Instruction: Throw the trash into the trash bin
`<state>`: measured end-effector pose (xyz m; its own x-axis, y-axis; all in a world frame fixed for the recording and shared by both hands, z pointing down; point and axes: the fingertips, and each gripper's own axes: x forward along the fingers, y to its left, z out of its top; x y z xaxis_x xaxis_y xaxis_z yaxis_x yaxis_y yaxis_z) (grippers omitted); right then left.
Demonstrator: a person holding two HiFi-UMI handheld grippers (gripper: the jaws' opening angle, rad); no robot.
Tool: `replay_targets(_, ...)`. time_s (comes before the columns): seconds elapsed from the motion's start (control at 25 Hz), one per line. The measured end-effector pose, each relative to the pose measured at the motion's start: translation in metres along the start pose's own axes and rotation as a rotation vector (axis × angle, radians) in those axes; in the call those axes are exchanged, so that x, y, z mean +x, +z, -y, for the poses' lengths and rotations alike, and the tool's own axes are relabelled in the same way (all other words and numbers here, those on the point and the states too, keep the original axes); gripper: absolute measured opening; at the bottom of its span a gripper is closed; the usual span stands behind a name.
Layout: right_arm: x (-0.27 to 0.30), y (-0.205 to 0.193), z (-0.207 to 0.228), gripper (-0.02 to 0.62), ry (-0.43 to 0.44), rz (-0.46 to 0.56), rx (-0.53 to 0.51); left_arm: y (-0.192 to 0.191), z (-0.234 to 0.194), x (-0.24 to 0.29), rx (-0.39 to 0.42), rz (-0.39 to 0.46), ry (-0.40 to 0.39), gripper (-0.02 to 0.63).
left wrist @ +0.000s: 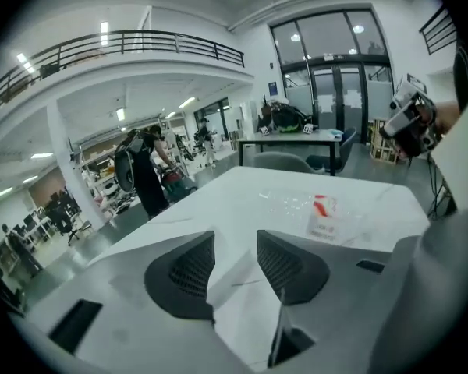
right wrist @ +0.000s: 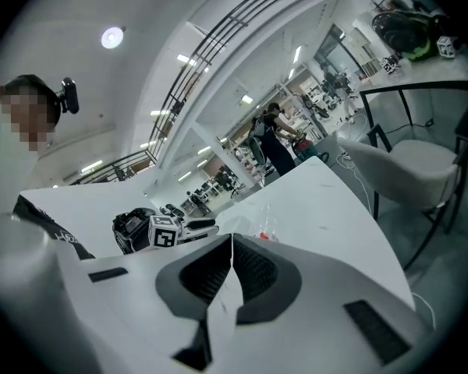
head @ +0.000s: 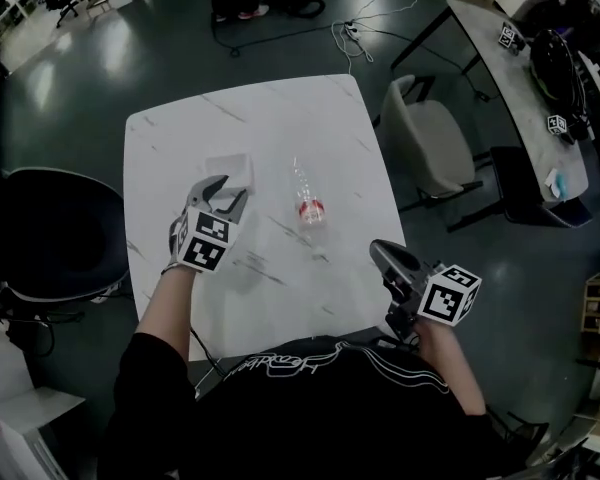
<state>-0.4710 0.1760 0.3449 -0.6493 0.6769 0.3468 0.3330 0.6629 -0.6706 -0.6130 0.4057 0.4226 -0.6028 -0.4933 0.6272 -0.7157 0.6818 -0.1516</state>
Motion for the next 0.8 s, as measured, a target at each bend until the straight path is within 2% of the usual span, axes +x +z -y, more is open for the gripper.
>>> replay_targets(0.08,-0.003,-0.003,0.009,0.034,-0.023,-0.019,0.001,-0.014,-0.001,0.016,0.066,-0.068,0.0,0.156)
replay_targets(0.24,-0.008,-0.011,0.019,0.034,-0.044,-0.033,0.037,-0.034,-0.01,0.036,0.272,-0.179,0.022,0.156)
replay_targets(0.64,-0.018,-0.033,0.033,0.034,-0.083,-0.018,0.104,-0.068,-0.017,0.055,0.589,-0.332,0.049,0.153)
replay_targets(0.72,-0.021,-0.034,0.033,0.034,-0.088,-0.008,0.112,-0.069,-0.018,0.054,0.66,-0.347,0.064,0.123)
replay_targets(0.8,-0.025,-0.035,0.034,0.034,-0.096,0.0,0.117,-0.07,-0.017,0.053,0.696,-0.355,0.068,0.112)
